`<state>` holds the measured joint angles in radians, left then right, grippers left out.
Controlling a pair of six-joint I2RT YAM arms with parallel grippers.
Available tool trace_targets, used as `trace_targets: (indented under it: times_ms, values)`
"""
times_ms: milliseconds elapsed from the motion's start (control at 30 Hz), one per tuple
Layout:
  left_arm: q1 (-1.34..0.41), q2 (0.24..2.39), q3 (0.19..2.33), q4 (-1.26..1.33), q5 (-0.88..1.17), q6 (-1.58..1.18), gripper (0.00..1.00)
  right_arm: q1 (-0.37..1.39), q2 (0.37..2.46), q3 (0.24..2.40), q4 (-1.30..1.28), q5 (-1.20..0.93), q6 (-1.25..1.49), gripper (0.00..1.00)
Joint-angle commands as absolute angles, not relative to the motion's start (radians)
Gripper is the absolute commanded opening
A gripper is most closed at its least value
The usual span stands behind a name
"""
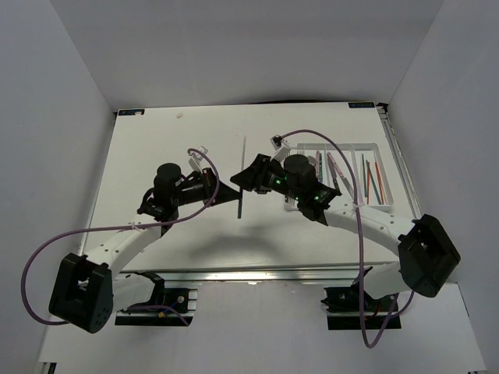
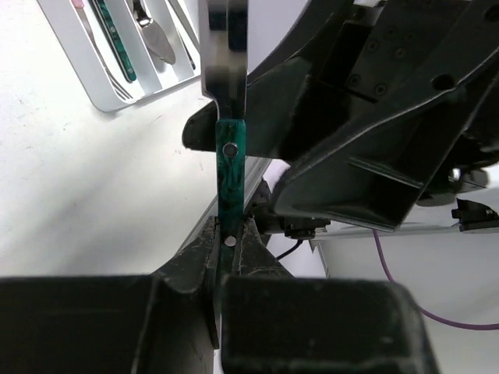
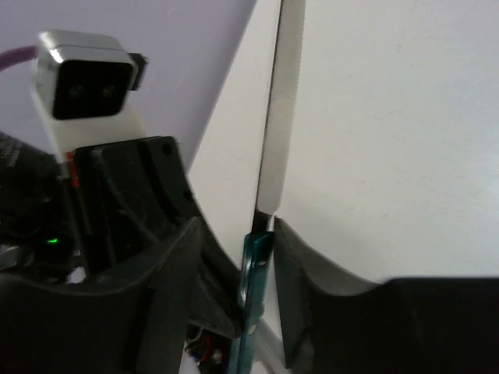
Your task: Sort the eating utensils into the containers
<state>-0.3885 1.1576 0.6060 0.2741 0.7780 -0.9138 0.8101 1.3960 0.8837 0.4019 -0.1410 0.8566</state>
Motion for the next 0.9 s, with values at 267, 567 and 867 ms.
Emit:
trace_targets:
  times_ms: [267,567,867]
  values:
    - [-0.399,1.161,0.698,0.149,0.667,-0.813,0.00,0.905,1.454,1.092,0.101,0.187,0.724,0.00]
    - [-0.399,1.178,0.850,-0.337,0.415,-0.557,0.98,0.823,1.473,1.195,-0.130,0.327,0.502,0.00]
    - [-0.397,1.020,0.920,-0.667,-0.106,-0.359,0.98,0.350,1.482,1.152,-0.245,0.120,0.238,0.00]
